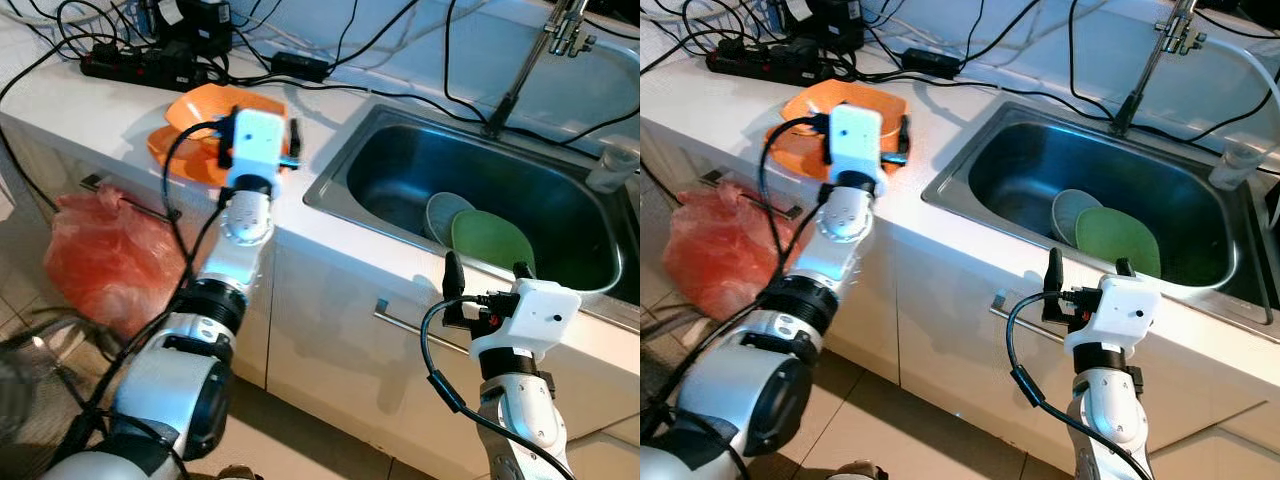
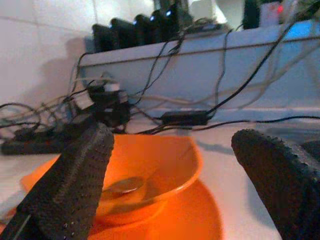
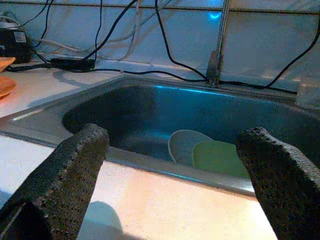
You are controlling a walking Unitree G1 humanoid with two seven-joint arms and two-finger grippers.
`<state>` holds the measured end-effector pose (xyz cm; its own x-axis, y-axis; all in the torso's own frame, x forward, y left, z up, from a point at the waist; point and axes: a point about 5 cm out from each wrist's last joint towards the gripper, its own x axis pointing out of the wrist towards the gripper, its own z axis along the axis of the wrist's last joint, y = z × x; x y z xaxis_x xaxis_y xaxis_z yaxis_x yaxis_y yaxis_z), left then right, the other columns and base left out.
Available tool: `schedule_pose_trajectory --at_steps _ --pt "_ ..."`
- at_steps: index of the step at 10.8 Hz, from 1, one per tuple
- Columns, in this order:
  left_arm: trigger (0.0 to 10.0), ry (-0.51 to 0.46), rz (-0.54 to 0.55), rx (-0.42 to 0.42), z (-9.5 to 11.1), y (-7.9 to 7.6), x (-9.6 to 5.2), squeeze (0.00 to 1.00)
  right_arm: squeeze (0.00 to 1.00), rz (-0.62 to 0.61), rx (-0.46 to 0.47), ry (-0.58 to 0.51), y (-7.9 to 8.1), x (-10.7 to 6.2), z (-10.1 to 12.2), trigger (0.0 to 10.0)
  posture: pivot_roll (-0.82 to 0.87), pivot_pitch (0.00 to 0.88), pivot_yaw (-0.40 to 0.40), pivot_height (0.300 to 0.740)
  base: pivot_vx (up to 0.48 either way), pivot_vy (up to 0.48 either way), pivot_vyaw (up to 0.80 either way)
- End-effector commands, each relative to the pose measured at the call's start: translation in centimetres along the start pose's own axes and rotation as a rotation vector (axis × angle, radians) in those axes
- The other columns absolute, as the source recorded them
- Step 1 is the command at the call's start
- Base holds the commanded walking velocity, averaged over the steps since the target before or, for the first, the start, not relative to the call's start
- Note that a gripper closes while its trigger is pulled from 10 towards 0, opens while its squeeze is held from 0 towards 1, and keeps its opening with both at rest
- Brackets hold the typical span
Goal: Kitchen organization
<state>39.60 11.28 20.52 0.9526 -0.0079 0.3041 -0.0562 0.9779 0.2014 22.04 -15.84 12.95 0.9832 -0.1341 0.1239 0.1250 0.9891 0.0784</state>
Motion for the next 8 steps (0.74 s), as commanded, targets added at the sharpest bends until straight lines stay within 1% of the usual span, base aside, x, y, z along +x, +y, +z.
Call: schedule_pose_trajectory --at_steps 1,2,4,7,8 --pt "10.0 -0.006 0.023 0.015 0.22 0.19 0.22 0.00 0.00 0.000 -0.010 -0.009 -0.14 -0.08 0.06 10.0 0.13 0.000 -0.109 0.740 0.000 0.000 0.48" --pt "10.0 -0.007 0.023 0.021 0.07 0.53 0.17 0.00 0.00 0.007 -0.002 -0.003 0.25 -0.12 -0.16 10.0 0.14 0.000 -0.109 0.740 0.000 0.000 0.76" --pt "10.0 -0.021 -0.009 0.034 0.12 0.15 -0.02 0.00 0.00 0.001 0.015 0.001 0.54 0.21 -0.48 10.0 0.16 0.000 -0.097 0.740 0.000 0.000 0.64" --pt "10.0 -0.027 -0.023 0.044 0.25 0.34 0.12 0.00 0.00 -0.020 0.019 -0.005 0.19 0.22 -0.44 10.0 0.17 0.000 -0.083 0.740 0.000 0.000 0.00" --pt "10.0 0.016 -0.008 0.045 -0.26 0.76 0.33 0.00 0.00 -0.032 0.020 -0.006 0.01 0.06 -0.43 10.0 0.16 0.000 -0.083 0.740 0.000 0.000 0.00"
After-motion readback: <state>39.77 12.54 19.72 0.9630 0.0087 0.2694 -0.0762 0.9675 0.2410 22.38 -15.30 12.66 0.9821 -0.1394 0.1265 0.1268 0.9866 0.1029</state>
